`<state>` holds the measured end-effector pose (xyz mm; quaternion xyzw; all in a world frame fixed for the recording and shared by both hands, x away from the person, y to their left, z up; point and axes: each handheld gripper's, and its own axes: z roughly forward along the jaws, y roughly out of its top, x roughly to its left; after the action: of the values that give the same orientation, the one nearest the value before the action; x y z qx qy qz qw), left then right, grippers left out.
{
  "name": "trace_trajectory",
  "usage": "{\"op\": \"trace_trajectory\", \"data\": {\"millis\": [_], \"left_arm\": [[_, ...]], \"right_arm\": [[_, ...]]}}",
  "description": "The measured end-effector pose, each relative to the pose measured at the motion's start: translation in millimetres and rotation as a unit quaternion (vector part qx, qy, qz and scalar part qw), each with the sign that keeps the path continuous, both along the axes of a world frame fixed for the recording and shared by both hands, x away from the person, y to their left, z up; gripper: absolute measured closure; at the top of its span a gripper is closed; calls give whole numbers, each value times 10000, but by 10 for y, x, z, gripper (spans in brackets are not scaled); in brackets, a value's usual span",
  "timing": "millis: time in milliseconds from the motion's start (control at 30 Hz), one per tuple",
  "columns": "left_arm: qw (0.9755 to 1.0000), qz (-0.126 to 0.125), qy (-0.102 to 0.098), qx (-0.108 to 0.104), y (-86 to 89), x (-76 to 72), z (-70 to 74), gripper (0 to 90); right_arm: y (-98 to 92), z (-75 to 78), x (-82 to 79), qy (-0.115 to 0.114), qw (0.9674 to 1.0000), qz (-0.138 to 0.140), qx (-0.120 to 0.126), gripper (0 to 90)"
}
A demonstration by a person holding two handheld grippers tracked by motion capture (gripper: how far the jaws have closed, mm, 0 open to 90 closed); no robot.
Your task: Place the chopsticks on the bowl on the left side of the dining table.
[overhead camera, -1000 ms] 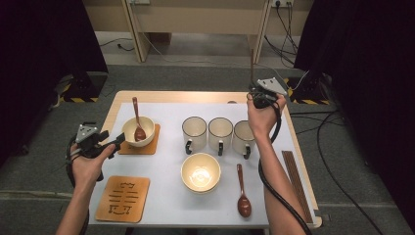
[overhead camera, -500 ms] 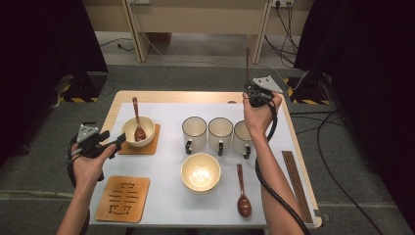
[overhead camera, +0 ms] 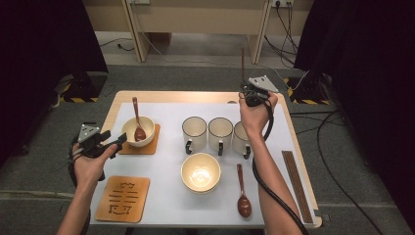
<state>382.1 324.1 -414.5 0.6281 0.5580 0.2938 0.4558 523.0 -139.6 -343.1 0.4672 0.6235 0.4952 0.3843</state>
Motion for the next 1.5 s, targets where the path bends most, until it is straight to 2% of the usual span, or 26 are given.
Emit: {"op": "trace_trajectory", "data": {"millis": [300, 467, 567, 833, 1133, 1500], "left_arm": [[9998, -134, -132, -13, -93, 53, 44, 329], [9991, -324, -276, -37, -236, 142, 120, 341], [9982, -467, -359, -91, -363, 214, 168, 345], [9955, -770, -554, -31, -667, 432, 367, 353], [9930, -962, -678, -63, -908, 639, 548, 368], [9882, -1273, -848, -65, -1219, 862, 769, 405]], "right_arm": [[51, -15, -3, -22, 10000, 70, 40, 854], [85, -8, -11, -30, 9999, 112, 66, 854], [105, -11, -14, -1, 9998, 152, 124, 854], [167, -19, -2, -22, 9997, 224, 108, 854], [260, -17, 15, -57, 9994, 329, 117, 854], [350, -2, 36, -87, 9990, 422, 132, 854]]}}
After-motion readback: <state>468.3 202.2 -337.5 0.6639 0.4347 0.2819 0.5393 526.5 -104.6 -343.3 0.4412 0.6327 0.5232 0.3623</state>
